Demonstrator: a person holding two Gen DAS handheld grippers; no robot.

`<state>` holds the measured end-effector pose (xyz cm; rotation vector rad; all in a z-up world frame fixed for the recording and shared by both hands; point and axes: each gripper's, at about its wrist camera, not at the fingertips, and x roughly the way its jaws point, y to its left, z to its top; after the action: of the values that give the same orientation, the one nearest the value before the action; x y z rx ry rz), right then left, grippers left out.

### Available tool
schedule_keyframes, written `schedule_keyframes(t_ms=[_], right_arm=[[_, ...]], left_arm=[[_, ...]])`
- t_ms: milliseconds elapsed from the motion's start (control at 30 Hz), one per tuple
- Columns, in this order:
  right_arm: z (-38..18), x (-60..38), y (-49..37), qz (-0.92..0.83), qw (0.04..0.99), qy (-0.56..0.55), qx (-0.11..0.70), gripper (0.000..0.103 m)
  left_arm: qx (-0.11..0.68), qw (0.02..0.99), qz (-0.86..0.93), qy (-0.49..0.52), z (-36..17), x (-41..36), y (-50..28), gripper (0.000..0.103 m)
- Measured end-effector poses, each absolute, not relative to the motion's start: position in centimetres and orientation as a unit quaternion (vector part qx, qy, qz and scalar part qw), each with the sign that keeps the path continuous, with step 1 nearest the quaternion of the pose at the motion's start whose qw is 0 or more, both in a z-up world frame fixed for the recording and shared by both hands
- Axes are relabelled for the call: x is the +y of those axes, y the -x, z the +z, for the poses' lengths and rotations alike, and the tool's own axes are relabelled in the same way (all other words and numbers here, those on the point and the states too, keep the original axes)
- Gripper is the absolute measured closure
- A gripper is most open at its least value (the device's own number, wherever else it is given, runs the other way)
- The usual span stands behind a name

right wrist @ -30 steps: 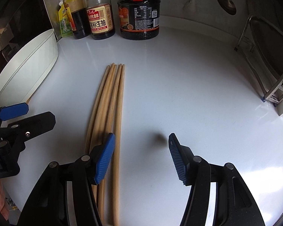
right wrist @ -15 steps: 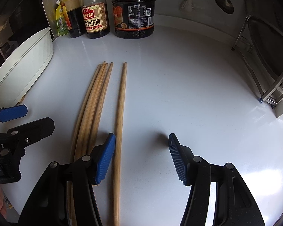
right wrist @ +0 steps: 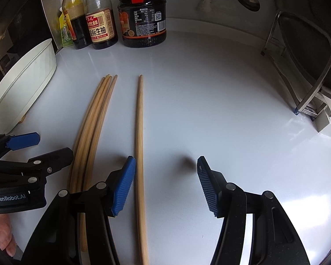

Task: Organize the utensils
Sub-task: 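Lower both grippers onto the pile, pushing single chopsticks apart, then close the right gripper on one chopstick while the left gripper closes on another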

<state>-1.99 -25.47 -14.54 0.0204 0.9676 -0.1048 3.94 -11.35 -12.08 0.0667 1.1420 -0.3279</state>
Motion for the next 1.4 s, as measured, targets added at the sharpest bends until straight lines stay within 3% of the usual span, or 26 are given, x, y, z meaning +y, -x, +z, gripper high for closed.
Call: schedule_keyframes(t_ms=[1000, 1200, 1267, 1333, 1367, 1400], right_arm=[[-14.8, -24.7, 1.4, -0.026, 0.885, 0.010, 0.464, 0.048], [-14.6, -23.9, 1.7, -0.008, 0.886, 0.017, 0.463, 0.065], [-14.5, -23.7, 1.8, -0.005, 0.886, 0.019, 0.463, 0.071], [-14.4, -23.5, 1.8, -0.002, 0.887, 0.021, 0.461, 0.089], [-14.4, -23.5, 1.8, -0.002, 0.887, 0.022, 0.462, 0.093], [-14.4, -23.5, 1.8, -0.002, 0.886, 0.022, 0.462, 0.096]], left_arm=[[0.533, 0.837, -0.101, -0.073, -12.7, -11.2, -4.3, 0.010], [0.523, 0.840, -0.121, -0.081, -12.0, -11.8, -3.4, 0.038], [0.521, 0.840, -0.129, -0.080, -11.8, -12.1, -3.1, 0.054], [0.520, 0.839, -0.137, -0.084, -11.6, -12.4, -2.9, 0.070], [0.520, 0.838, -0.140, -0.086, -11.6, -12.6, -2.8, 0.081], [0.520, 0.838, -0.142, -0.088, -11.6, -12.7, -2.8, 0.086]])
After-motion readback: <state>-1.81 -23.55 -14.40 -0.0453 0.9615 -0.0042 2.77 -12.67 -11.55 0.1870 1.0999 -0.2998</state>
